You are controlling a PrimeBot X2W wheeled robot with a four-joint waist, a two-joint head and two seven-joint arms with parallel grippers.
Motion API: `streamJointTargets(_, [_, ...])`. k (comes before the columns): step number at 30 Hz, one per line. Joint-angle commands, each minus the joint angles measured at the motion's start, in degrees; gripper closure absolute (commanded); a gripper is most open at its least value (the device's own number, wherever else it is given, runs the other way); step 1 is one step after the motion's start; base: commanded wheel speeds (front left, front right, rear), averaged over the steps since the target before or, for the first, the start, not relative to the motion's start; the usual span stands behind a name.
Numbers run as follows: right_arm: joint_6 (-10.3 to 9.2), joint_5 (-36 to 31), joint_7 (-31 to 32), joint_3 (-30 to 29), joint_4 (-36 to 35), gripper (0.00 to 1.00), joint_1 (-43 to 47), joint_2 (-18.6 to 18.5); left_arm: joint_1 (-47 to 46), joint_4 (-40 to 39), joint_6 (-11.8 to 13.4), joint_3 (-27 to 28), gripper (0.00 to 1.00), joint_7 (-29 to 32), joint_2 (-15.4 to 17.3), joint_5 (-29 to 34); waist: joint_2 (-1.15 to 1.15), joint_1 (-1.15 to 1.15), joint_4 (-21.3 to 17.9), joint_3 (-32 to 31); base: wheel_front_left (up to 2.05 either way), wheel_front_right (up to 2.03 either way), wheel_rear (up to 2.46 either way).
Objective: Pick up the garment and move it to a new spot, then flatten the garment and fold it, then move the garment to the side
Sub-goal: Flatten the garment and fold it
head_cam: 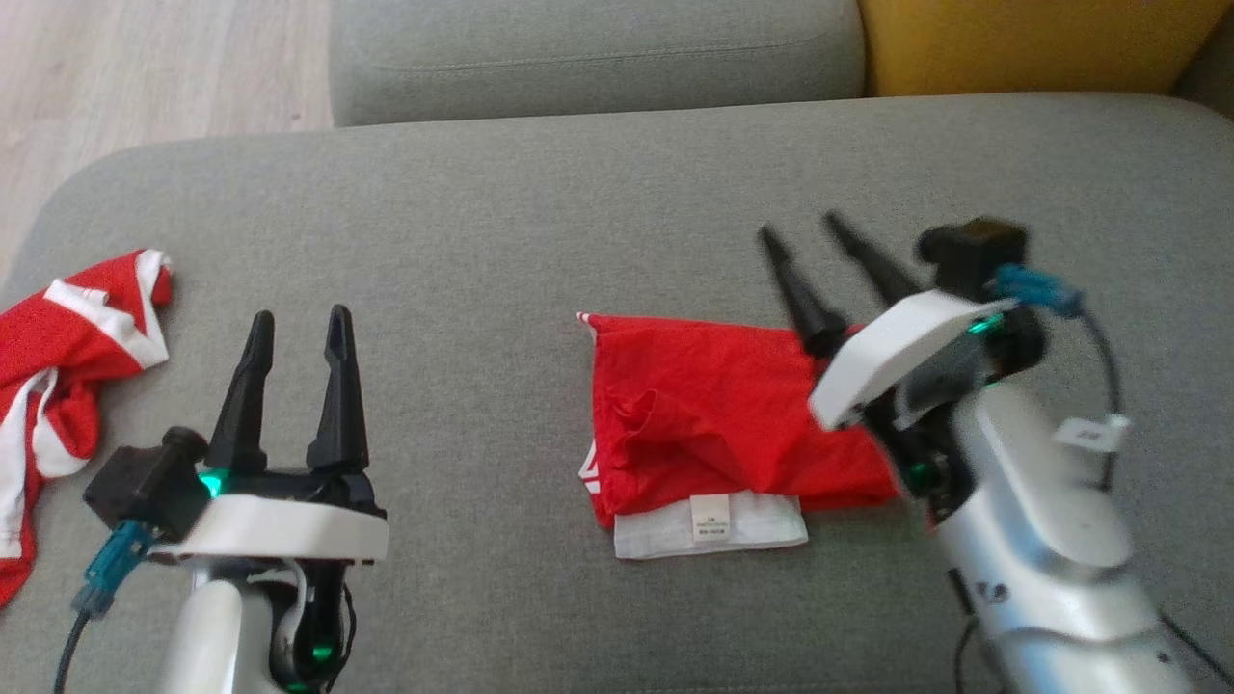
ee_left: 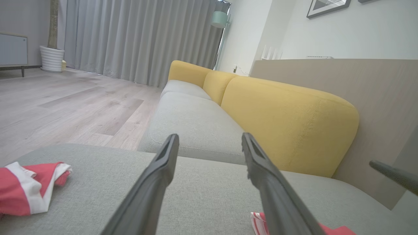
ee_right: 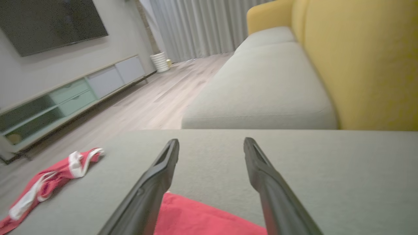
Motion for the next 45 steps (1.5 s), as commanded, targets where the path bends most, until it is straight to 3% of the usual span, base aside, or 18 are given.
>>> streamJointTargets(1, [0.39, -1.52, 0.58, -0.32, -3.37, 0.00, -0.62, 0.51, -1.13, -2.26, 0.28, 2.09, 0.00, -0.69, 0.39, -0.39, 0.00, 0.00, -0.33, -0.10, 0.00, 0.00, 0.00])
streamJointTargets(7, [0.39, -11.60, 2.75, -6.86, -15.55, 0.00, 6.18, -3.40, -1.19, -2.76, 0.29, 2.16, 0.00, -0.69, 0.39, -0.47, 0.00, 0.00, -1.02, -0.27, 0.00, 0.00, 0.00])
streamJointTargets(15, [0.39, -17.19, -5.51, -13.11, -23.59, 0.00, 17.45, -5.28, 0.39, -2.56, 0.14, 1.89, 0.00, -0.69, 0.39, 0.60, 0.00, 0.00, -1.20, -0.78, 0.00, 0.00, 0.00])
streamJointTargets(24, [0.39, -22.55, -14.22, -17.57, -23.84, 0.00, 26.08, -0.83, 5.13, -3.20, 1.78, 1.46, 0.00, -0.69, 0.39, -0.54, 0.00, 0.00, -1.93, -1.61, 0.00, 0.00, 0.00])
streamJointTargets(40, [0.39, -23.42, -13.80, -16.73, -22.05, 0.00, 24.48, 0.48, 3.56, -3.65, 1.45, 0.50, 0.00, -0.69, 0.39, -0.47, 0.00, 0.00, -0.12, 1.00, 0.00, 0.00, 0.00])
streamJointTargets(41, [0.39, -22.97, -13.47, -15.91, -21.82, 0.87, 23.96, 0.49, 3.39, -3.63, 1.41, 0.51, 0.00, -0.69, 0.39, -0.50, 0.00, 0.00, 0.14, 1.44, 0.00, 0.00, 0.00])
streamJointTargets(42, [0.39, -22.59, -13.13, -14.65, -21.48, 1.00, 23.29, 0.50, 3.20, -3.60, 1.36, 0.56, 0.00, -0.69, 0.39, -0.55, 0.00, 0.00, 0.36, 1.92, 0.00, 0.00, 0.00])
streamJointTargets(45, [0.39, -20.57, -12.19, -9.48, -18.79, 1.00, 20.60, 0.50, 2.50, -3.48, 1.12, 0.69, 0.00, -0.69, 0.39, -0.83, 0.00, 0.00, 1.07, 3.49, 0.00, 0.00, 0.00])
